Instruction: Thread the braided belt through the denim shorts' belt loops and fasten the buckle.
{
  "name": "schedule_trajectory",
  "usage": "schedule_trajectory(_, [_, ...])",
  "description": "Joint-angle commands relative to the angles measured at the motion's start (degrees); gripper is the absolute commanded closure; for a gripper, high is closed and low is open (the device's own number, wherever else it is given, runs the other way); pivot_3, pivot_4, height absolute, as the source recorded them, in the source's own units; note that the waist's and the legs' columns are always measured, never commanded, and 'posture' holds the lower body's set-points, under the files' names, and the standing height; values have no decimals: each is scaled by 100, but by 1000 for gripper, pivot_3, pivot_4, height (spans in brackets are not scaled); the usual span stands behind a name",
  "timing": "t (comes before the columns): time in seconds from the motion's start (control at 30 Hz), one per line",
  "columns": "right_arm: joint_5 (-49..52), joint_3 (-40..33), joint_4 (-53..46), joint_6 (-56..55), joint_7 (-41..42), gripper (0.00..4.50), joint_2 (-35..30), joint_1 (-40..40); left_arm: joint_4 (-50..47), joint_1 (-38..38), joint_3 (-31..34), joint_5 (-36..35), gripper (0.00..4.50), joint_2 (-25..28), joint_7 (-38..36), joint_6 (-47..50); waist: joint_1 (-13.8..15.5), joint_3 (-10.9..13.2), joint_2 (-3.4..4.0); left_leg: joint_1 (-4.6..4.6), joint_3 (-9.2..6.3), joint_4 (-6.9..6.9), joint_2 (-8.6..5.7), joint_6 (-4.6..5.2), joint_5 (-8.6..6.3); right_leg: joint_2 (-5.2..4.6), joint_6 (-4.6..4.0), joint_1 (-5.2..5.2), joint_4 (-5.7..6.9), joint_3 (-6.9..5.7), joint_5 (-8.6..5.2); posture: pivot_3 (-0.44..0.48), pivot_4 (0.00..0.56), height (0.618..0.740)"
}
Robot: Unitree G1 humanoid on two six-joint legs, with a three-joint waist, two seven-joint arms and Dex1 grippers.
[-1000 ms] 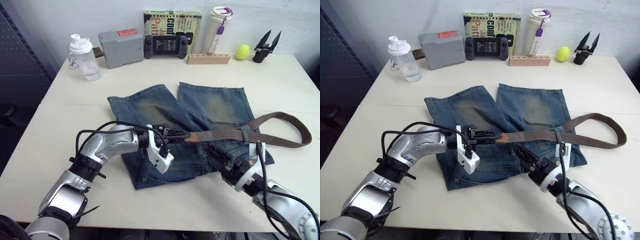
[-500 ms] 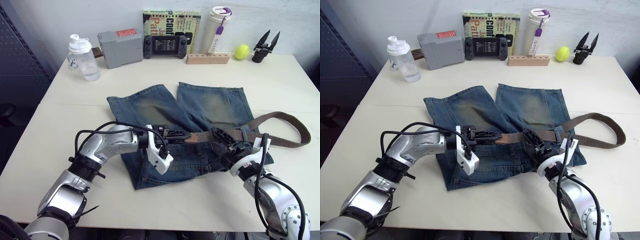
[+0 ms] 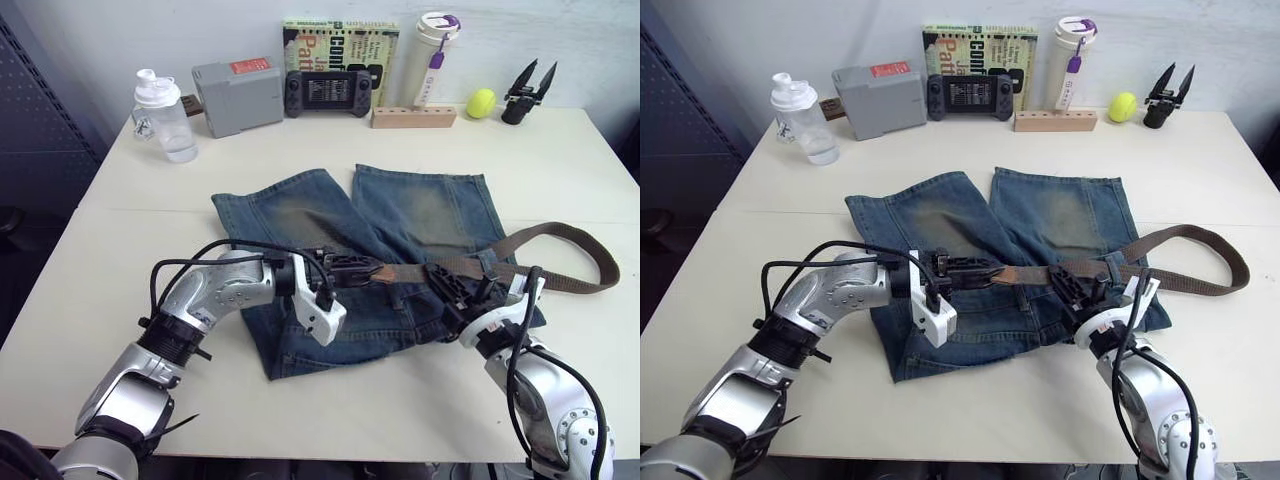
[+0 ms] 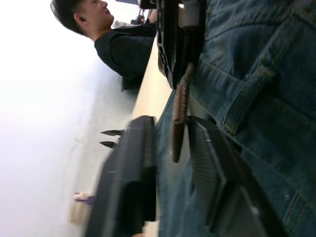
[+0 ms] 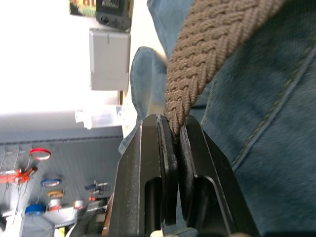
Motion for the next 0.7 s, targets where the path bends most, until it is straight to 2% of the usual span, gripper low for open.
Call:
schedule_trajectory(0.03, [10, -422, 0, 125, 385, 4500, -355, 58, -735, 342, 58, -1713, 1543, 61, -896, 1019, -20, 1, 1, -1, -4, 0, 0, 1, 0, -1, 0, 0, 0, -1, 0, 0, 150, 731])
schedule_trajectory(0.07, [-26, -549, 47, 266, 578, 4500, -591, 79, -927, 483, 113, -2094, 1149, 152, -1163, 1347, -29, 2, 4, -1, -5, 1, 0, 1, -1, -1, 0, 0, -1, -1, 0, 0, 150, 731])
schedule_trajectory(0.17, [10, -921, 310, 506, 983, 4500, -1147, 37, -1537, 923, 252, -3159, 1149, 399, -1795, 2603, -35, 4, 8, 0, -3, 1, 1, 2, -1, 0, 0, 1, -2, 2, 0, 0, 150, 731])
schedule_trajectory(0.27, [-211, -1028, 540, 715, 1292, 4500, -1520, -24, -1979, 1200, 387, -3653, 1149, 519, -2062, 3365, -18, 5, 10, 2, -6, 1, 3, 2, -1, 5, -3, 2, -1, 1, -2, 0, 150, 731])
schedule_trajectory(0.43, [-666, -889, 804, 900, 1520, 4500, -1727, -361, -2364, 1516, 582, -3657, 1149, 572, -2189, 3880, -17, 9, 16, 2, -1, 1, -4, 2, -1, 5, -3, 2, -3, 8, -2, 0, 150, 731])
schedule_trajectory(0.7, [-1428, -605, 706, 1032, 1673, 4500, -1552, -416, -2518, 1557, 793, -3453, 1149, 418, -2127, 4093, -6, 9, 17, 0, -1, 1, -22, 2, -1, 7, -3, 3, -9, 7, -1, 0, 150, 731])
